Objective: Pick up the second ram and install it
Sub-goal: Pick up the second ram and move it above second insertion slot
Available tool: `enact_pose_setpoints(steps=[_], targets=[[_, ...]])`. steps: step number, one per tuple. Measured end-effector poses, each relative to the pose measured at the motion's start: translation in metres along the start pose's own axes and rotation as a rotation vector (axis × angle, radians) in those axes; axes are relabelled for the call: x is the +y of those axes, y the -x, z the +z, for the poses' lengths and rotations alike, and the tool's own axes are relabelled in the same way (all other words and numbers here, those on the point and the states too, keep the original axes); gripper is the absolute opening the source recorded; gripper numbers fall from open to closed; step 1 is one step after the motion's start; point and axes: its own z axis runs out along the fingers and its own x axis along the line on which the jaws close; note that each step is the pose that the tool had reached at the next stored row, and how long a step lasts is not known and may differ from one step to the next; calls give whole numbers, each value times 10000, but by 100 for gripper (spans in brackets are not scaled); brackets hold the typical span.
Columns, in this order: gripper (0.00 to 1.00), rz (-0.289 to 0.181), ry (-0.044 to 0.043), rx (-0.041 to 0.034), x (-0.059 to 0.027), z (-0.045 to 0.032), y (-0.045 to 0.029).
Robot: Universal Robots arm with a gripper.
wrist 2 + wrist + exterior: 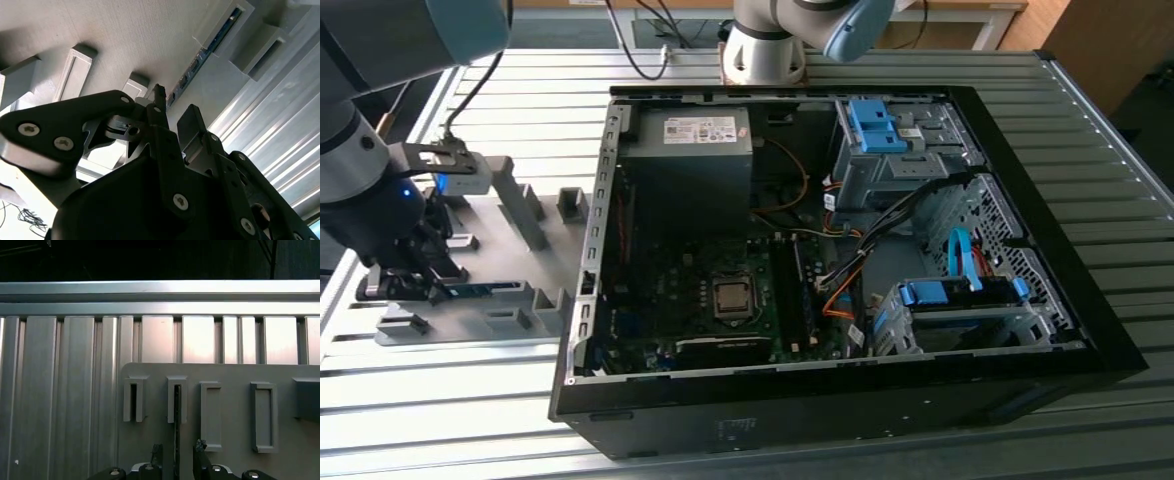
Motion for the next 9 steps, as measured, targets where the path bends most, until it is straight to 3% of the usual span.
enact_pose_setpoints(steps=[8,9], targets=[[36,1,-17,29,-3,70,0],[29,0,-18,29,-3,70,0]])
